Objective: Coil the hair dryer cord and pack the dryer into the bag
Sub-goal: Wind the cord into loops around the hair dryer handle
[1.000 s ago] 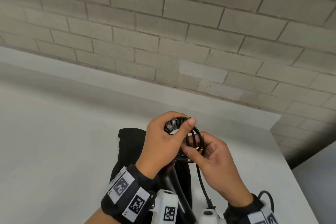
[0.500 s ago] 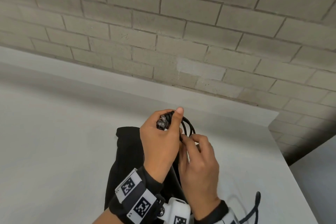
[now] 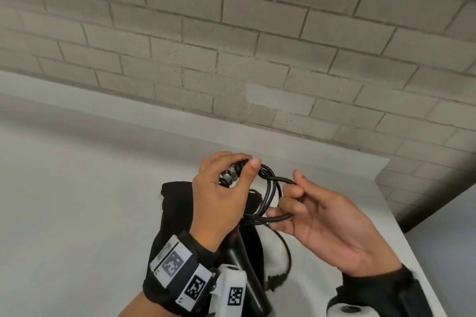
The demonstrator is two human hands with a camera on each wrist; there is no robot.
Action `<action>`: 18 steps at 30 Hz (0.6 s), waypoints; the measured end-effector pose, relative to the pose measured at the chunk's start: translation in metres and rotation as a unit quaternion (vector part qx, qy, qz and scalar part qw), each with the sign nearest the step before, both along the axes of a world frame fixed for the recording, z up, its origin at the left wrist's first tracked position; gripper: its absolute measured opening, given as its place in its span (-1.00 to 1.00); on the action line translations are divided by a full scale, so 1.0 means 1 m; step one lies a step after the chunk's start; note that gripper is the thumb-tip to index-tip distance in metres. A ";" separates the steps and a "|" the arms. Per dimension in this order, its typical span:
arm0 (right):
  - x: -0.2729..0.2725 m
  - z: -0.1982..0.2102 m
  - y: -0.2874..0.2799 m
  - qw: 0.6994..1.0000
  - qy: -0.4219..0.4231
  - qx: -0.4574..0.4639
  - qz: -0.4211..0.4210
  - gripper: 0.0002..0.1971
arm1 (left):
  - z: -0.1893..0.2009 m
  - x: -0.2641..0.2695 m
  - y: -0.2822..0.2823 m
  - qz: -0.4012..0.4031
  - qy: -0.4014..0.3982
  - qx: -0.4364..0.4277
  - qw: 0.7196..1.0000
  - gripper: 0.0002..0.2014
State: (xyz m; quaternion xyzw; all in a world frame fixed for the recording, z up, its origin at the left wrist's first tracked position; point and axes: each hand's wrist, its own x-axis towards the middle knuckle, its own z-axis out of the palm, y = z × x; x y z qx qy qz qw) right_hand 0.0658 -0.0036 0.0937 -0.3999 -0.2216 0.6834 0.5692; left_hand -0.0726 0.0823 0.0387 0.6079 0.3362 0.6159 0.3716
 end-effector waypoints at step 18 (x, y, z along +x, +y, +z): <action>-0.021 -0.053 -0.027 0.962 -0.131 0.232 -0.063 -0.48 | 0.002 0.002 0.007 -0.101 0.054 0.044 0.992 -0.92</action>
